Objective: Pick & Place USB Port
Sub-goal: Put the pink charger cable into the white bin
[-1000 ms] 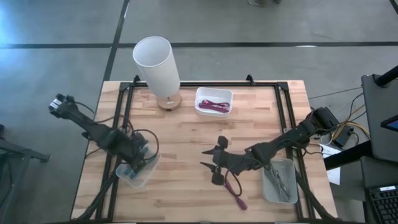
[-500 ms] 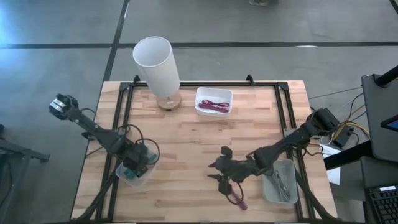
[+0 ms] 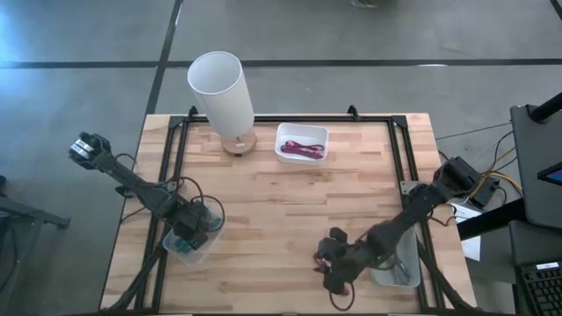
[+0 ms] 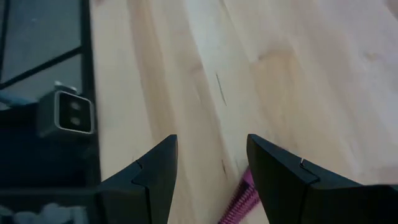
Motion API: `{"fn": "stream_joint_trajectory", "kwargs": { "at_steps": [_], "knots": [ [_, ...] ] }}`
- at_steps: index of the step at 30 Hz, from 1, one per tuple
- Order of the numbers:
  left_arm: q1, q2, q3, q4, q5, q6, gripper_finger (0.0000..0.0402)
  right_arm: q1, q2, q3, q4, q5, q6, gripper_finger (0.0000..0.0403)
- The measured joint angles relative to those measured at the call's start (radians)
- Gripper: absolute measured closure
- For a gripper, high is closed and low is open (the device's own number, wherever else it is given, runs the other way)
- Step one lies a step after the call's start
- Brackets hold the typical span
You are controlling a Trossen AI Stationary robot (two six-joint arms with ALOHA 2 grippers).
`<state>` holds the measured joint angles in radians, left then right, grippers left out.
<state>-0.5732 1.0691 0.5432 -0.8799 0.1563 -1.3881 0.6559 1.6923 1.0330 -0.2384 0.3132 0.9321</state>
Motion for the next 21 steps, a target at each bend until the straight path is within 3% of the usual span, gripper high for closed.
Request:
{"fn": "stream_joint_trajectory", "kwargs": {
  "at_steps": [6, 12, 16, 21],
  "knots": [
    [0.000, 0.000, 0.067, -0.004, -0.017, 0.016, 0.0312, 0.006, 0.058, -0.003, -0.011, 0.000, 0.074, 0.0216],
    [0.000, -0.005, 0.200, -0.036, -0.138, 0.069, 0.0312, 0.006, 0.065, -0.004, -0.179, -0.001, 0.203, 0.0216],
    [0.000, -0.005, 0.300, -0.034, -0.295, 0.133, 0.0312, 0.006, 0.066, -0.004, -0.197, -0.005, 0.236, 0.0216],
    [-0.003, -0.004, 0.374, 0.042, -0.614, 0.327, 0.0312, 0.008, 0.103, -0.005, -0.170, -0.058, 0.240, 0.0216]
  ]
}}
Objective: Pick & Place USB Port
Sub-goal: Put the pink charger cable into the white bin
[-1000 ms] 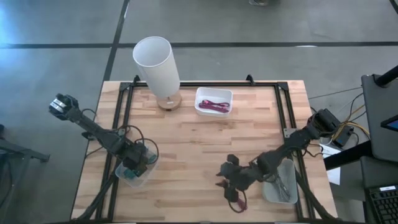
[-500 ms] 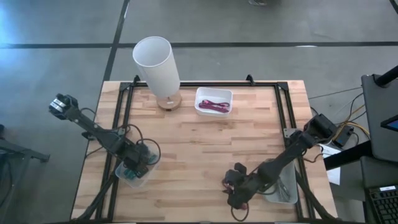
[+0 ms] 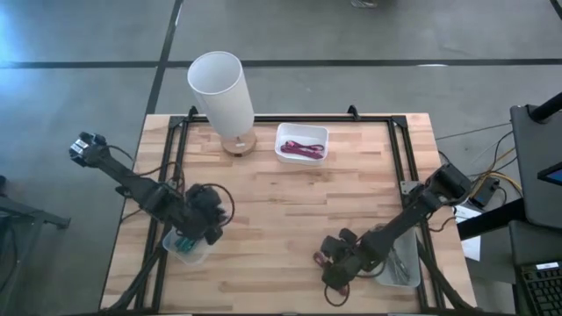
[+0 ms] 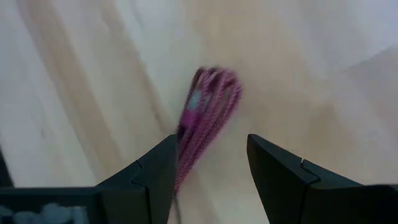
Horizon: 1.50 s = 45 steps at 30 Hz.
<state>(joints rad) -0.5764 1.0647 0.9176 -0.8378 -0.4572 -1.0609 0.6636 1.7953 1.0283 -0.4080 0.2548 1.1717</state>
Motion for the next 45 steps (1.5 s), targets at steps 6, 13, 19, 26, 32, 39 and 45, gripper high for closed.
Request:
{"fn": "stream_joint_trajectory", "kwargs": {
  "at_steps": [6, 13, 19, 26, 32, 39, 45],
  "knots": [
    [-0.001, 0.004, -0.020, 0.206, -0.239, 0.251, 0.0312, 0.016, 0.069, 0.003, 0.095, -0.028, -0.019, 0.0216],
    [-0.001, 0.007, -0.078, 0.274, -0.262, 0.265, 0.0312, 0.020, 0.092, 0.019, 0.063, -0.003, -0.023, 0.0253],
    [-0.001, 0.008, -0.129, 0.298, -0.264, 0.247, 0.0312, 0.017, 0.081, 0.016, 0.042, 0.000, -0.069, 0.0353],
    [-0.001, 0.011, -0.200, 0.403, -0.269, 0.222, 0.0312, 0.001, 0.081, 0.046, 0.045, 0.041, -0.092, 0.0381],
    [-0.001, 0.011, -0.273, 0.554, -0.281, 0.268, 0.0312, -0.081, 0.060, 0.118, -0.008, 0.214, -0.332, 0.0382],
    [-0.001, 0.011, -0.287, 0.594, -0.280, 0.280, 0.0312, -0.257, -0.002, 0.261, -0.213, 0.377, -0.718, 0.0382],
    [-0.001, 0.011, -0.285, 0.594, -0.282, 0.303, 0.0312, -0.430, -0.064, 0.311, -0.229, 0.393, -1.011, 0.0381]
  ]
}}
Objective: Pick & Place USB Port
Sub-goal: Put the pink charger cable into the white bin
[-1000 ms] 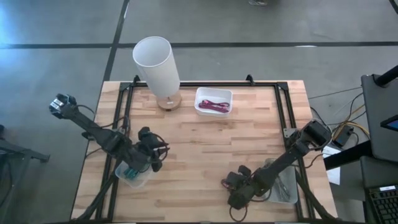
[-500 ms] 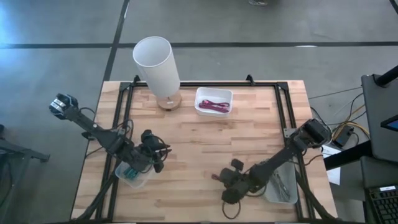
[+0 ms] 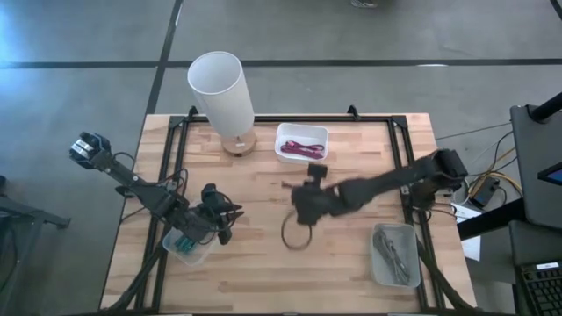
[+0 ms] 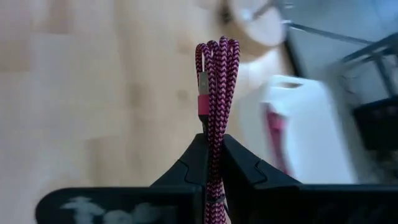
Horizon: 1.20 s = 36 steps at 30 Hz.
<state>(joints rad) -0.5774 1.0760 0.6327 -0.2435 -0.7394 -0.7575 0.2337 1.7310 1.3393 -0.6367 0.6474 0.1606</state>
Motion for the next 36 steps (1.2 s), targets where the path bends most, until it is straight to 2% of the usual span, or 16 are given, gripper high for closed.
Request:
{"fn": "stream_joint_trajectory", "kwargs": {
  "at_steps": [3, 7, 13, 17, 21, 26, 36],
  "knots": [
    [0.000, 0.000, 0.000, 0.000, -0.005, 0.002, 0.0312, -0.099, -0.023, -0.011, 0.005, 0.000, -0.113, 0.0381],
    [0.000, 0.000, 0.000, -0.001, -0.046, 0.002, 0.0312, -0.247, -0.019, -0.034, 0.101, -0.025, -0.345, 0.0381],
    [0.000, 0.000, 0.001, -0.003, -0.074, 0.002, 0.0312, -0.475, 0.038, -0.089, 0.399, -0.307, -0.518, 0.0381],
    [0.000, 0.000, 0.001, -0.003, -0.065, 0.000, 0.0312, -0.573, 0.073, -0.093, 0.470, -0.331, -0.541, 0.0380],
    [0.000, 0.000, 0.001, -0.003, -0.063, 0.000, 0.0312, -0.623, 0.098, -0.105, 0.450, -0.342, -0.490, 0.0380],
    [0.000, 0.000, 0.001, -0.003, -0.063, 0.000, 0.0312, -0.645, 0.136, -0.117, 0.458, -0.441, -0.483, 0.0380],
    [0.000, 0.000, 0.001, -0.004, -0.065, -0.001, 0.0312, -0.645, 0.235, -0.118, 0.462, -0.443, -0.475, 0.0379]
  ]
}}
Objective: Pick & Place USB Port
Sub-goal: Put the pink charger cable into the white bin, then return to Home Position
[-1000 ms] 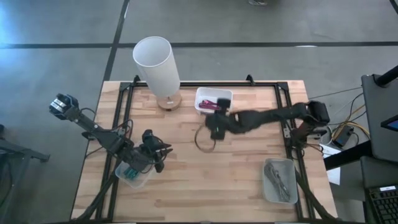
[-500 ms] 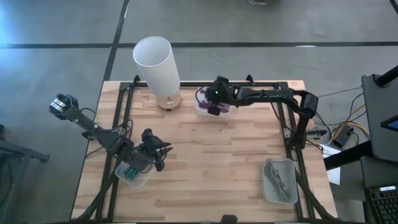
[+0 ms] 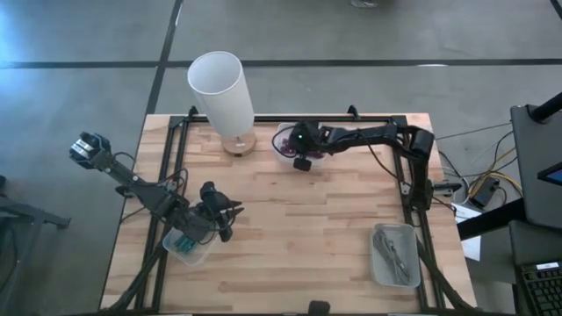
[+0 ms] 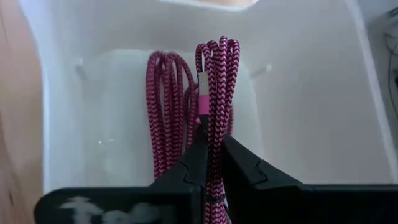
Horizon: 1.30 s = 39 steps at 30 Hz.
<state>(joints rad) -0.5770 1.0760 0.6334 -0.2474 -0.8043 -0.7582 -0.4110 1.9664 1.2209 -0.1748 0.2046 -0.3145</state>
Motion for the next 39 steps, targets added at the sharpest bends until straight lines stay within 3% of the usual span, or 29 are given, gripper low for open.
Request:
{"fn": "stream_joint_trajectory", "kwargs": {
  "at_steps": [13, 20, 27, 31, 35, 39],
  "knots": [
    [0.000, 0.000, 0.000, 0.001, -0.001, 0.000, 0.0312, 0.000, -0.017, 0.002, -0.009, 0.000, 0.058, 0.0296],
    [0.000, -0.005, 0.000, 0.000, -0.053, 0.063, 0.0313, 0.042, -0.128, 0.024, -0.129, -0.003, 0.132, 0.0272],
    [0.000, -0.104, 0.030, -0.018, -0.058, 0.096, 0.0332, 0.153, -0.365, 0.020, -0.341, -0.004, 0.138, 0.0275],
    [0.000, -0.207, 0.046, -0.108, -0.048, 0.219, 0.0345, 0.223, -0.539, -0.049, -0.371, -0.005, 0.143, 0.0274],
    [0.000, -0.336, 0.001, -0.126, -0.050, 0.296, 0.0351, 0.276, -0.746, -0.206, -0.308, -0.038, 0.206, 0.0271],
    [0.005, -0.446, -0.102, -0.042, -0.049, 0.338, 0.0349, 0.316, -0.947, -0.449, -0.078, -0.110, 0.260, 0.0274]
  ]
}}
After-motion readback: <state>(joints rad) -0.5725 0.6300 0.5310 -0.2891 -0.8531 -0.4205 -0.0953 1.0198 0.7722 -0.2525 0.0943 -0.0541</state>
